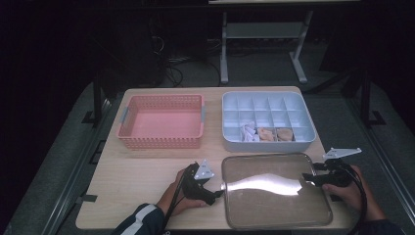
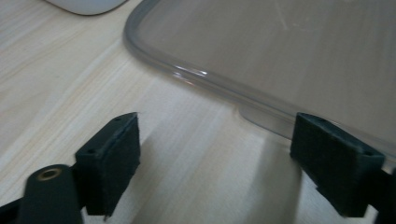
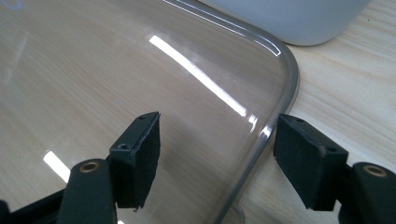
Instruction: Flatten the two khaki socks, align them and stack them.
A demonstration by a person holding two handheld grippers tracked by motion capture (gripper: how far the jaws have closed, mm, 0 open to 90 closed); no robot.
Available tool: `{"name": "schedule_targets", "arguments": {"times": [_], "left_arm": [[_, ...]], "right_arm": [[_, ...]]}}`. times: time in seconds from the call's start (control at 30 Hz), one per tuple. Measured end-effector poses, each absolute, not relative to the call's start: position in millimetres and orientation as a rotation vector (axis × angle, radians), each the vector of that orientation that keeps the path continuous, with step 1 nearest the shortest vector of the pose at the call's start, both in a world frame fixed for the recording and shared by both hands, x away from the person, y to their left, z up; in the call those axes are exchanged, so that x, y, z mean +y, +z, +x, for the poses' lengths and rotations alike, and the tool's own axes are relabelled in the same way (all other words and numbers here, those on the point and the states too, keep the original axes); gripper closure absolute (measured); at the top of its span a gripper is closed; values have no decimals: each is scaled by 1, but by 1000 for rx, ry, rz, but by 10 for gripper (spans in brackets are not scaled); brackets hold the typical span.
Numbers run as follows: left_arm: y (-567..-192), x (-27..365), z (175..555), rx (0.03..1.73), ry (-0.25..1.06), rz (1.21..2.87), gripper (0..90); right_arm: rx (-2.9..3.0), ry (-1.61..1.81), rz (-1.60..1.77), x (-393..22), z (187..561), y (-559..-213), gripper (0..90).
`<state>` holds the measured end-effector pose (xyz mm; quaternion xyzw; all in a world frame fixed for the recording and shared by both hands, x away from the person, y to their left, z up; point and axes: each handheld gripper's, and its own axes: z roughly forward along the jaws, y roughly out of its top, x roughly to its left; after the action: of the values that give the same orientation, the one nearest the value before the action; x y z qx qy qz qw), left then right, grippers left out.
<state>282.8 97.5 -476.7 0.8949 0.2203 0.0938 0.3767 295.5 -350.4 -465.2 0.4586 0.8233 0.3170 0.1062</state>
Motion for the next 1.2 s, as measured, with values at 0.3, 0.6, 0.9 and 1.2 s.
{"name": "schedule_targets", "arguments": {"times": [0.3, 0.6, 0.9, 1.2], "left_arm": [[-478, 92, 270, 477, 197, 2297, 125], [-477, 111, 279, 570, 235, 2294, 121], [-472, 152, 285, 702, 280, 2308, 123], [-469, 186, 283, 775, 293, 2318, 124]], "right_arm": [[2424, 950, 1350, -349, 295, -466, 312], [2460, 948, 1328, -338, 296, -465, 309], [2460, 957, 1222, -294, 294, -466, 277], [2503, 891, 1113, -253, 295, -461, 277]]}}
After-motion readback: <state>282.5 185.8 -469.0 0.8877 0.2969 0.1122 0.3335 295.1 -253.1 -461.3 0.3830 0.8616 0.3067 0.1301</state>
